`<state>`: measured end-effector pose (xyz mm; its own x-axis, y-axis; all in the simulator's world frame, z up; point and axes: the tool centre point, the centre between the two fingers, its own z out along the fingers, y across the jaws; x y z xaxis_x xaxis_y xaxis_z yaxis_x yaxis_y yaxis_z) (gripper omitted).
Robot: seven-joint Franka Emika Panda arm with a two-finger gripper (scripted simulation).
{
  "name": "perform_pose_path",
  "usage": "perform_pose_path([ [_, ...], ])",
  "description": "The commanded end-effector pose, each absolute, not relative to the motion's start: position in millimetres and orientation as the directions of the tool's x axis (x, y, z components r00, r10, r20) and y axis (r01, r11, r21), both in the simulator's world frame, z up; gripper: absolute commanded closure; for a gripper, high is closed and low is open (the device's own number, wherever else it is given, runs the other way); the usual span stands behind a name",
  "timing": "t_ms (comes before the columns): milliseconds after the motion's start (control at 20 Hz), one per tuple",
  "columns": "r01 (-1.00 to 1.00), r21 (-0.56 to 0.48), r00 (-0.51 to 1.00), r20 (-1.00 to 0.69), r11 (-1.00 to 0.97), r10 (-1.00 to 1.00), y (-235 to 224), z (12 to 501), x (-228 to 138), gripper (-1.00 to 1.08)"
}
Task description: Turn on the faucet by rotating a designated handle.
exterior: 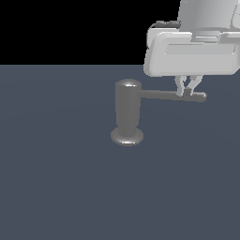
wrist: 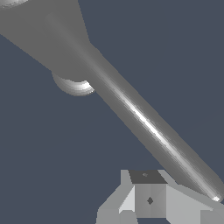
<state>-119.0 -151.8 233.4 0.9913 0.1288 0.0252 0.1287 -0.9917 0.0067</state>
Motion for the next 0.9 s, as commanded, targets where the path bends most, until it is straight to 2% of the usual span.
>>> perform_pose_path([
  [0,0.131,0.009,0.991,0.025,-0.991,0.131,-155.9,231.5,-109.7,1.08],
  [850,0.119,0.006,0.993,0.015,-0.993,0.119,-188.7,227.7,-66.3,1.08],
])
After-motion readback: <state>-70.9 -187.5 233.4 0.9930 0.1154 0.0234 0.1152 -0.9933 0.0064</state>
